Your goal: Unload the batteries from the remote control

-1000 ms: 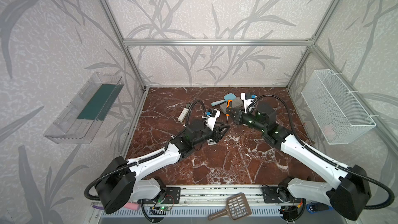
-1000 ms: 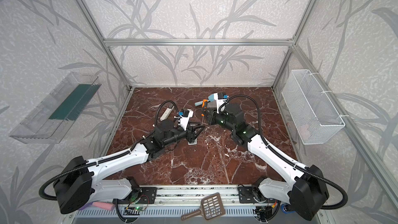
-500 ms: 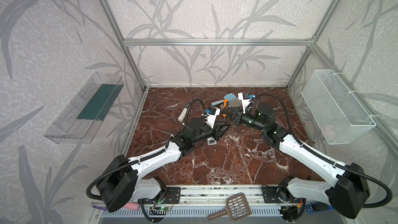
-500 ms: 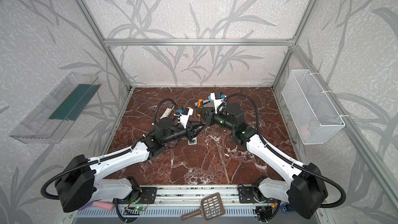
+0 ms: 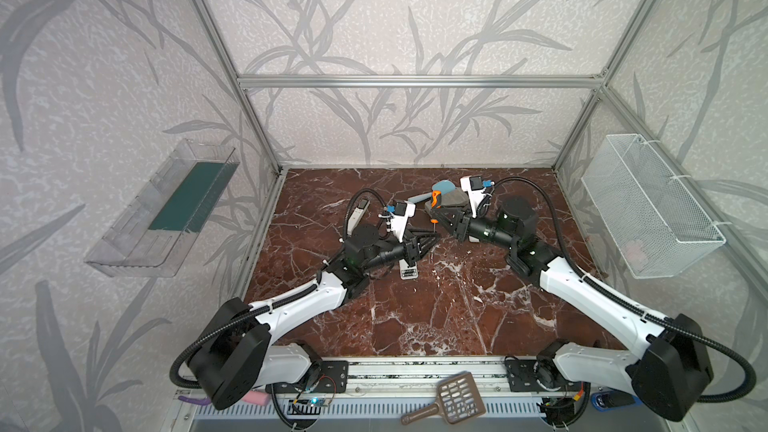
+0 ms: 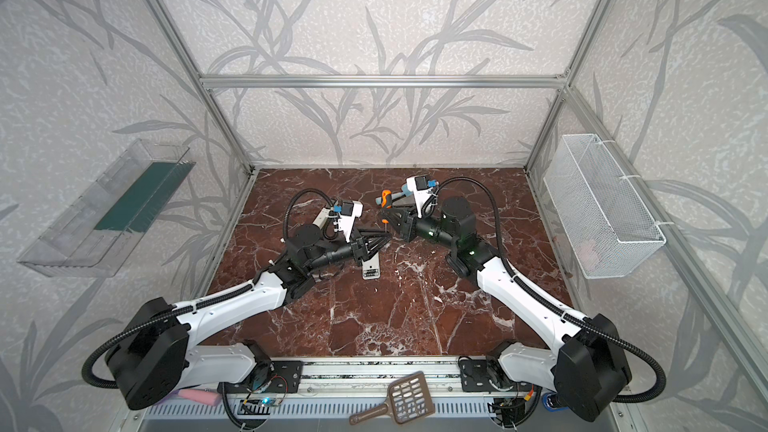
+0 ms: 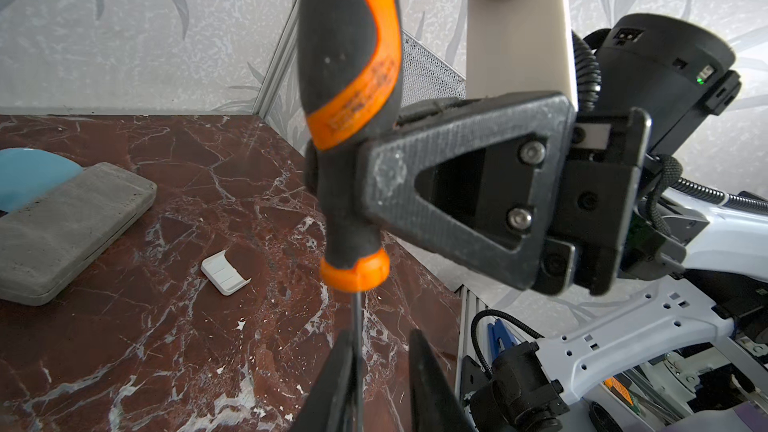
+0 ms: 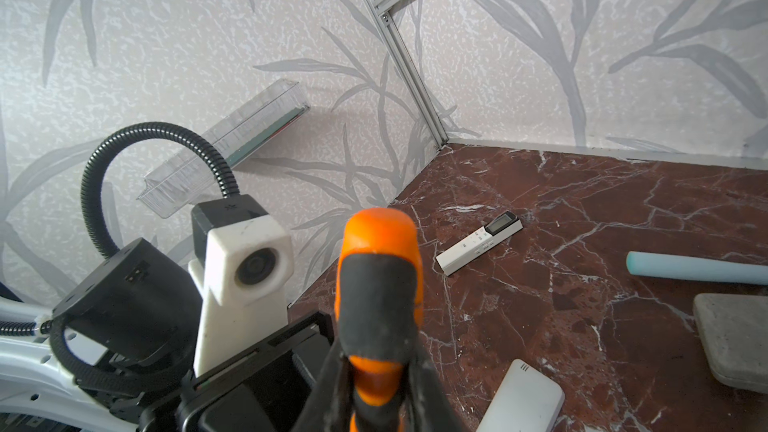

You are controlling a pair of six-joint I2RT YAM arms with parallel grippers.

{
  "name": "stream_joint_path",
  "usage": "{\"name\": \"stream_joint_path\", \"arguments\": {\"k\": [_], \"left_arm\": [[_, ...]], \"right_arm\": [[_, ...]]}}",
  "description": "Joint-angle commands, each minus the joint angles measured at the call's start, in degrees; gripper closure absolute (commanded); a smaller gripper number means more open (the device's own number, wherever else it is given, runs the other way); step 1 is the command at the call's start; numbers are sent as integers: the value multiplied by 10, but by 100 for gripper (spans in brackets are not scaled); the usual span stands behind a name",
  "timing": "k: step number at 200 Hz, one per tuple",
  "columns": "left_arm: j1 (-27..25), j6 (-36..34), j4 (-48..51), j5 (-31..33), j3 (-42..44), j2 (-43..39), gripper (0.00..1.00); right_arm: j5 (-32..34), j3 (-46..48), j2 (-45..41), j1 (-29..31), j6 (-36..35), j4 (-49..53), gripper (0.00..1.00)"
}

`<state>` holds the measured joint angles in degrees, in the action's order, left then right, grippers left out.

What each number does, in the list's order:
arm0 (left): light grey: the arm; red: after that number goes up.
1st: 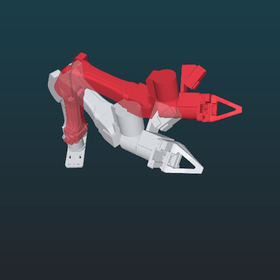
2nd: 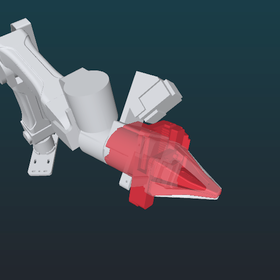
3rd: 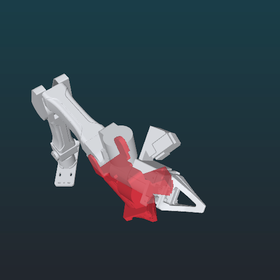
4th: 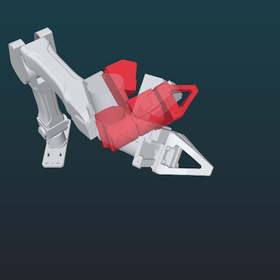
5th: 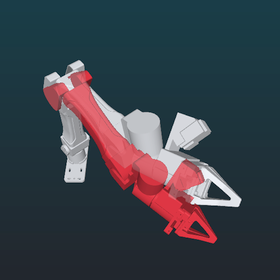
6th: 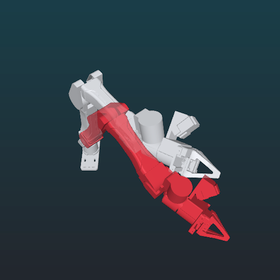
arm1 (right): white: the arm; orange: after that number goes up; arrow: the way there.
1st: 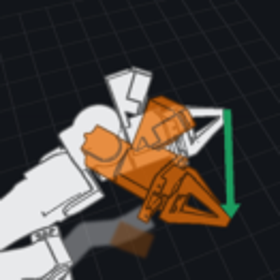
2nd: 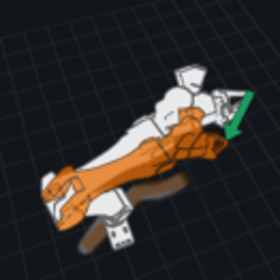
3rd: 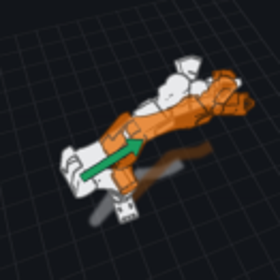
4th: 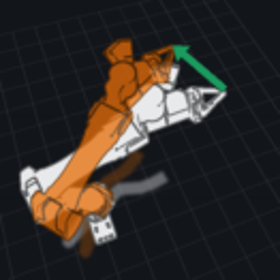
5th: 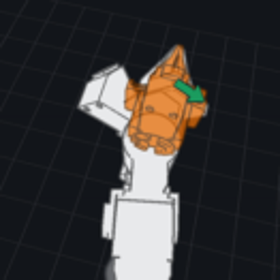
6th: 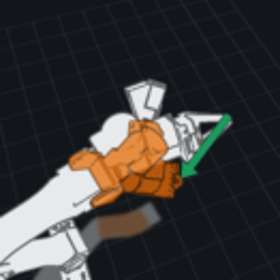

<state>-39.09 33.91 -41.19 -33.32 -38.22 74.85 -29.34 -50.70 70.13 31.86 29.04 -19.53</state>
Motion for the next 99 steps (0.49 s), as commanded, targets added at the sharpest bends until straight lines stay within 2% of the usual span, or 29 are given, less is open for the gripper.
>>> {"name": "stream_joint_path", "arguments": {"k": [1,48,91,99], "left_arm": [[1,17,-35,-32,-1,16,75],[0,20,-41,-39,-2,25,77],[1,-4,-2,-34,-4,10,95],[2,-16,14,-31,-7,4,98]], "right_arm": [[-9,2,-13,-4,-5,-30,100],[-8,2,-18,-10,-1,-27,100],[-5,1,-18,-12,2,-22,100],[-4,1,-18,-12,4,-20,94]]}}
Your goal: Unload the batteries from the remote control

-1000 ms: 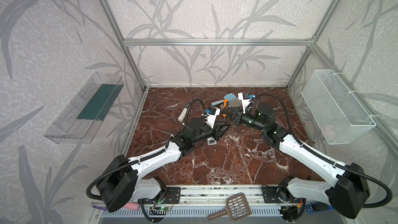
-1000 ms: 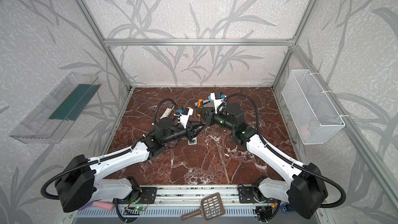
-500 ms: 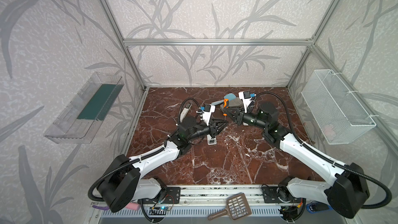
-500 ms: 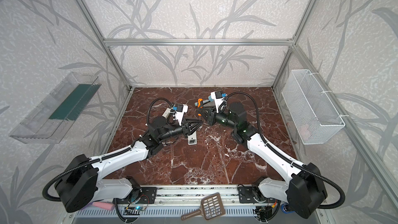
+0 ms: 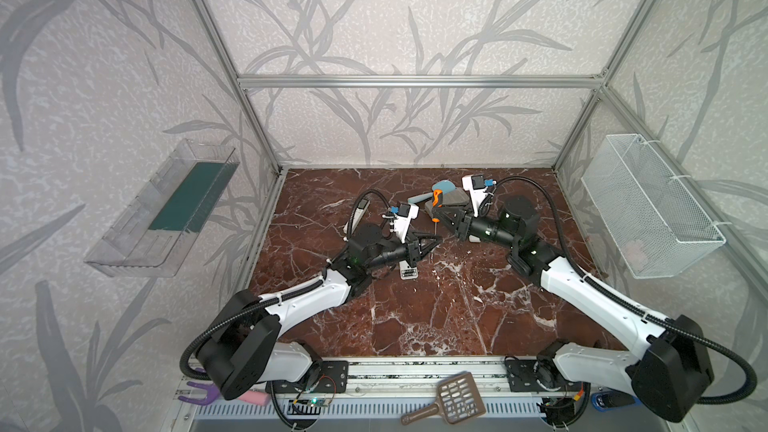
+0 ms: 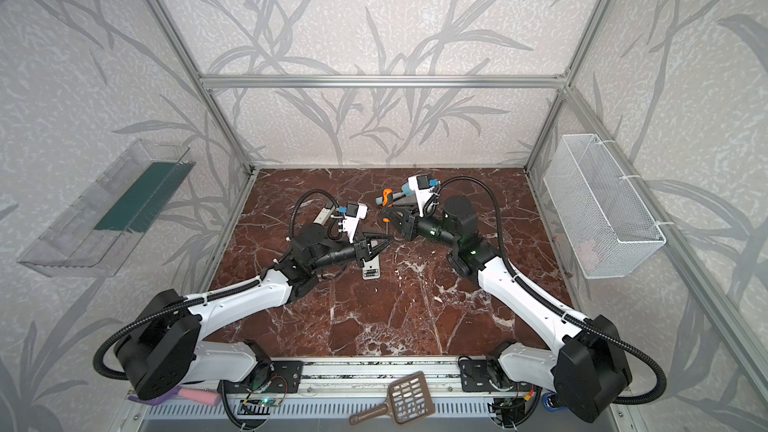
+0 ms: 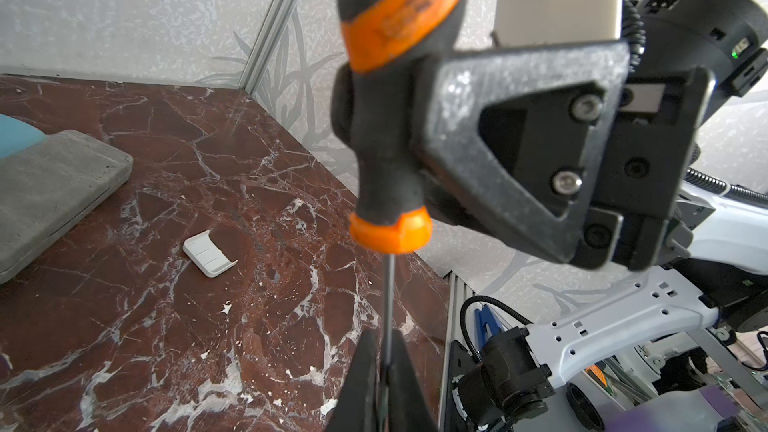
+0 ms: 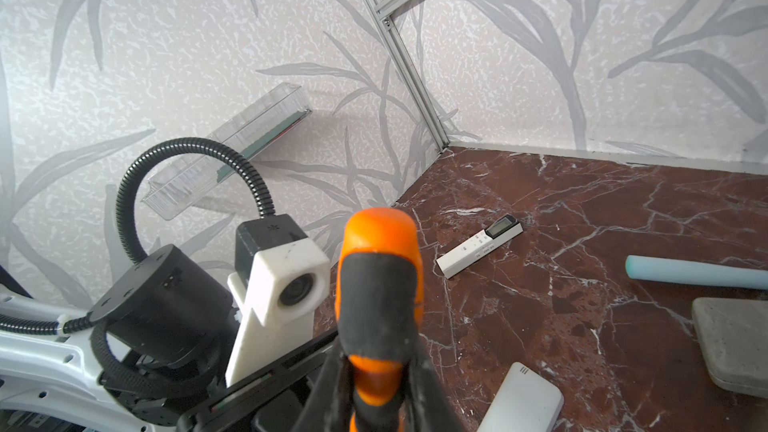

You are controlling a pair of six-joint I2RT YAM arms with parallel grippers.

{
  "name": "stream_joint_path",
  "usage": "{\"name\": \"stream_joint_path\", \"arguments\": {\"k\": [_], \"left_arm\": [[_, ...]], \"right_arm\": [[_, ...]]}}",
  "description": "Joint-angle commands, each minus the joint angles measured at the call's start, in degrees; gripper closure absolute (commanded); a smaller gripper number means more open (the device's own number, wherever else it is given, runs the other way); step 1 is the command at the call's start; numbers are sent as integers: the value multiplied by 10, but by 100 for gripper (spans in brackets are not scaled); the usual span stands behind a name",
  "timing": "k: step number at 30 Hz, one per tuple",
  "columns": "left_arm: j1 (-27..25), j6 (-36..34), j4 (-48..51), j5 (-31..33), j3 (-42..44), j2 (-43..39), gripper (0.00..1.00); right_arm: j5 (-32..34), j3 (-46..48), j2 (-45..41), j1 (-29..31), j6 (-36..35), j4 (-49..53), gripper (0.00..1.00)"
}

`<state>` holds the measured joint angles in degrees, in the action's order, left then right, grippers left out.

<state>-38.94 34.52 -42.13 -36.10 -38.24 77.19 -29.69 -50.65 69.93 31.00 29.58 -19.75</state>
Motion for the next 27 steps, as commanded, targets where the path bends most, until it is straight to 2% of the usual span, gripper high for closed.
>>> {"name": "stream_joint_path", "arguments": {"k": [1,3,6,8,13,16,27], "left_arm": [[0,-24,25,-3,-7,-20,98],[0,-55,72,10,-12,-36,100],[0,-119,176,50,-29,-63,100],[0,-168,258,86,-50,-77,100],[-1,-260,385,158,-84,-96,100],[-3,-284,413,180,-93,-100,100],[-30,-331,460,228,-111,-97,100]], "right_arm": [[0,0,-17,-4,-1,-18,93],[2,-1,-18,-3,7,-12,78],[13,-13,-21,-4,18,20,50],[18,-25,-21,-3,26,55,42],[49,-40,-15,3,66,122,38],[58,-49,-6,10,88,144,38],[70,-118,53,41,88,191,37]]}}
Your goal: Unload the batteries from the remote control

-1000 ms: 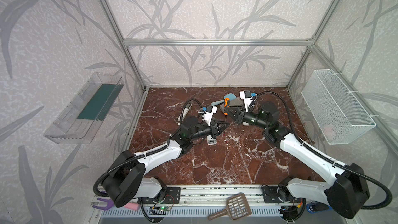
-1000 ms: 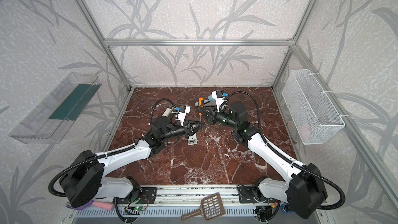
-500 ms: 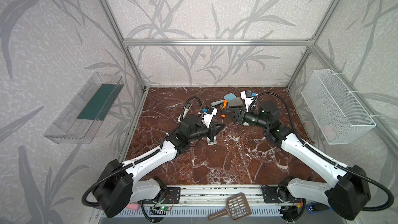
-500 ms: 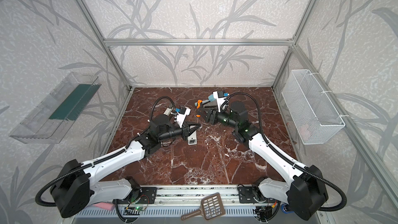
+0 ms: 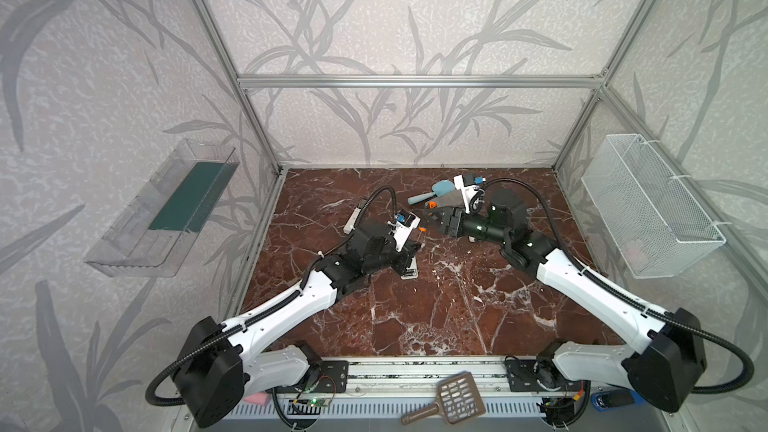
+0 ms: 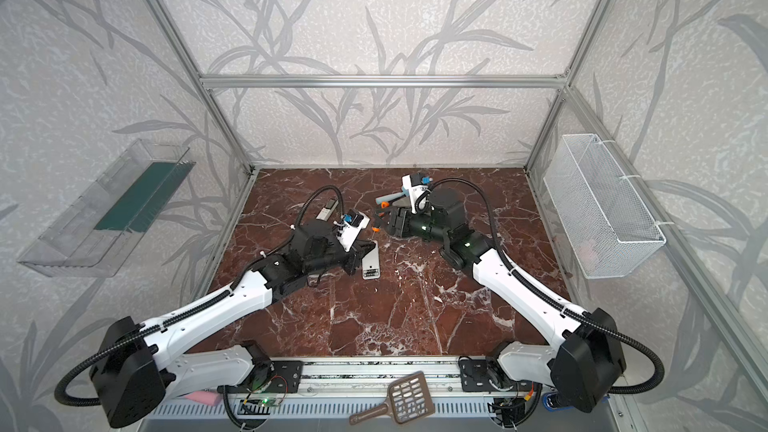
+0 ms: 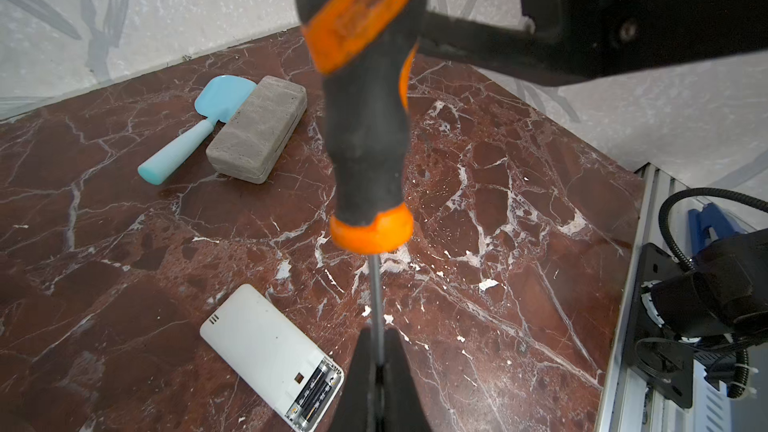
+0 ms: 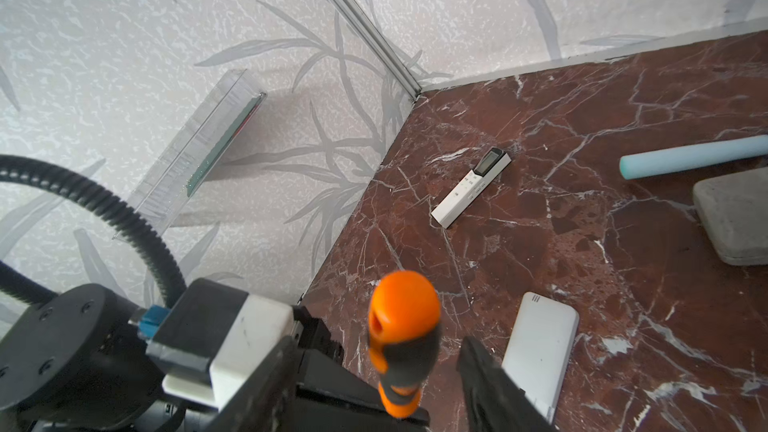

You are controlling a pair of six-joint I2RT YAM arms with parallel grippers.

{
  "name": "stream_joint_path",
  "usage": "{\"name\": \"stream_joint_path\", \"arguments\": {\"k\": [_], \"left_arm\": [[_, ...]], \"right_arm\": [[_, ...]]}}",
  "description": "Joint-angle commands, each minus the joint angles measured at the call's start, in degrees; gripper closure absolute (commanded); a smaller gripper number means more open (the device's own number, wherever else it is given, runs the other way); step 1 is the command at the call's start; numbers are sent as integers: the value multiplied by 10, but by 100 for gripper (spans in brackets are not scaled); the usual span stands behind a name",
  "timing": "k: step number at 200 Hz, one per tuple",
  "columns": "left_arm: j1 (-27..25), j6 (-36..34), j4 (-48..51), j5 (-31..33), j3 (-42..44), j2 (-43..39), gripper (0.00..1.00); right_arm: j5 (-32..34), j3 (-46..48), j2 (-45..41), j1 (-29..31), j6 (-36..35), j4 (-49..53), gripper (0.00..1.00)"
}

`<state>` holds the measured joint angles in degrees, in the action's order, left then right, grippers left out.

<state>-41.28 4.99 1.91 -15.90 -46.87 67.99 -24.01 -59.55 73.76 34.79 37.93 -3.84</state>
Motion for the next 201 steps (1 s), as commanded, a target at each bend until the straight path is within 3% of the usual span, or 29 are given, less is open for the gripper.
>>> {"name": "stream_joint_path", "arguments": {"k": [1,57,95,152,164,181,191,201], "left_arm": [[-8,-38,22,30,-25,-5,100],[-15,-58,32,59,-28,-10,100],[-17,-64,34,64,-29,-11,100],[-20,-70,36,66,-29,-10,100],[-20,-71,36,68,-29,-10,100],[-21,-70,36,71,-28,-11,100],[-21,-72,35,71,-28,-12,100],[-21,-70,36,73,-25,-14,92]], "right_arm": [[14,-35,21,3,6,39,37],[17,-50,45,11,20,54,40],[14,-49,51,14,20,53,52],[7,-62,75,19,25,44,51],[5,-65,80,19,25,43,58],[4,-67,83,20,21,42,88],[6,-66,83,22,14,41,100],[9,-63,80,23,3,41,100]]}}
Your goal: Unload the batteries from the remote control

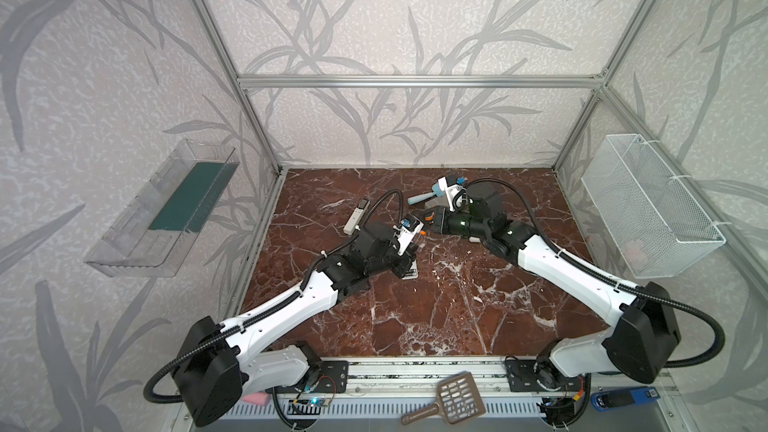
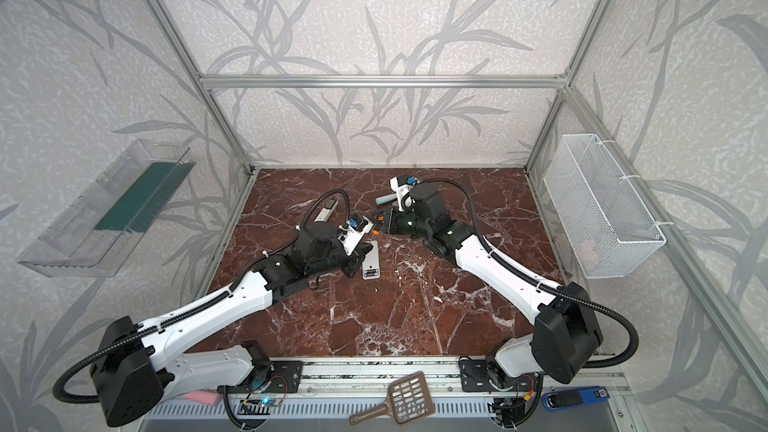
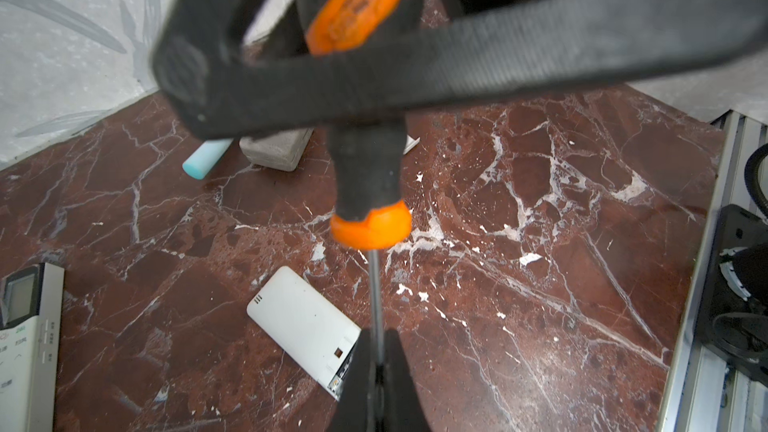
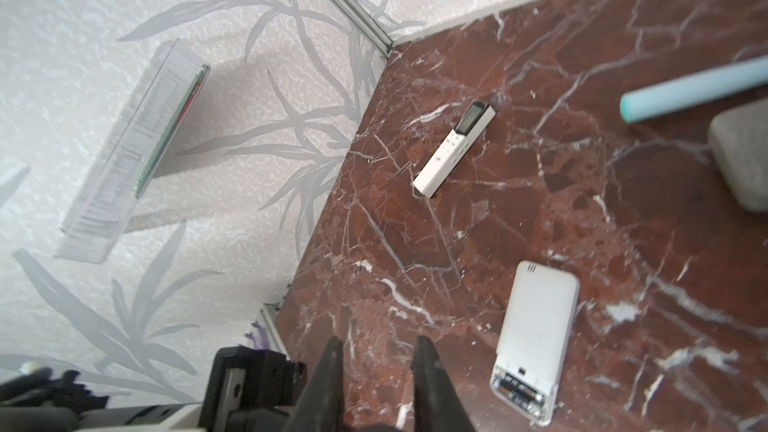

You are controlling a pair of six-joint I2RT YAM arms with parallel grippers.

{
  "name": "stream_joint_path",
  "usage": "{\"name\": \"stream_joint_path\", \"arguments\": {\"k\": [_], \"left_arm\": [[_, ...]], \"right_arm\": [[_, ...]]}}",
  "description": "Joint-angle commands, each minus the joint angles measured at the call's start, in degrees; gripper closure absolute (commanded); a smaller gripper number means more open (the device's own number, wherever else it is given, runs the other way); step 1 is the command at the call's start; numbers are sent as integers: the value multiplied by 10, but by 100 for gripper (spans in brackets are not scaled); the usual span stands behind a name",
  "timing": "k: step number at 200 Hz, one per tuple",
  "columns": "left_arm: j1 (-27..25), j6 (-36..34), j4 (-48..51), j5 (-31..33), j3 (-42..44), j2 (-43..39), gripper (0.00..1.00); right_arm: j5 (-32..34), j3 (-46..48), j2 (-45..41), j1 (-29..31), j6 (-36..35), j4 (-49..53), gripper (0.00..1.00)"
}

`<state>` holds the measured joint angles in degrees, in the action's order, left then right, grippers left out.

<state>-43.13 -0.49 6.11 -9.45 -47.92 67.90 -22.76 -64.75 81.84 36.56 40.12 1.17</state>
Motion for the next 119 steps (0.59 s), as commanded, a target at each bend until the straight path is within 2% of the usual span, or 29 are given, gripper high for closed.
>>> {"name": "stream_joint_path", "arguments": {"k": [1,21,52,66,80,95,119], "left_arm": [[-2,-15,-6,9,-14,-13,91],[-1,-3,-9,21,-3,-23,67],[12,81,-24,62,38,-53,46],[32,144,-8,67,52,-61,42],[69,217,11,33,66,-60,42],[113,297,12,-22,89,-48,42],[152,373,-33,-97,134,-11,44]], "right_arm": [[-3,-10,-2,5,-20,-9,100],[18,3,-18,7,-63,-5,100],[117,33,-53,29,-155,27,100],[176,46,-59,51,-198,34,100],[216,60,-55,73,-225,27,100],[235,75,-40,94,-233,6,100],[241,93,-3,126,-233,-49,100]]}}
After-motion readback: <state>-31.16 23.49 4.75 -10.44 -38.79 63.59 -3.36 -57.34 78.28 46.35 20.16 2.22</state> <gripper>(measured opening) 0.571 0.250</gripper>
